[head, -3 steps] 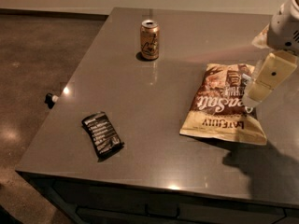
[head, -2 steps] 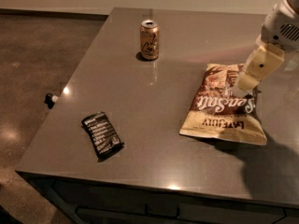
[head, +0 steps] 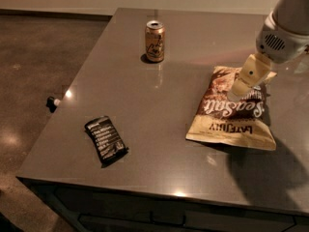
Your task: Pick brown chip bag
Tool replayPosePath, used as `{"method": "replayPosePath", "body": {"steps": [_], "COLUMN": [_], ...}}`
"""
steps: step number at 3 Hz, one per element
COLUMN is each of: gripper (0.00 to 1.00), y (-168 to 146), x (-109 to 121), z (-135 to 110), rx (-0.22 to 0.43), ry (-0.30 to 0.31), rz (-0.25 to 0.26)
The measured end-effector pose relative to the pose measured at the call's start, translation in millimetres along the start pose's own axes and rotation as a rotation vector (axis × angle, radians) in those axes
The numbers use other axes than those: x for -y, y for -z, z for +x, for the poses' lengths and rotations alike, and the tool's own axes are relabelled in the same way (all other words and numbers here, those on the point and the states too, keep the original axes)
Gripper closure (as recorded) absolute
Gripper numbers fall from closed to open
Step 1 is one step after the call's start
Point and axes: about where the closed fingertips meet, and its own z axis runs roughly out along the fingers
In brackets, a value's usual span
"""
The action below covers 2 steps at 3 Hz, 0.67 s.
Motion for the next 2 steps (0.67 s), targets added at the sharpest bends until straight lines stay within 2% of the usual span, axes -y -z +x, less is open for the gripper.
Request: {"method": "replayPosePath", "body": {"steps": [1, 2], "gripper": [0.00, 0.00], "y": [-20, -40], "x": [8, 8], "z": [7, 11], "rx": [-0.063, -0.100], "ry": [-0.115, -0.188], "rz": [0.006, 0.003]}}
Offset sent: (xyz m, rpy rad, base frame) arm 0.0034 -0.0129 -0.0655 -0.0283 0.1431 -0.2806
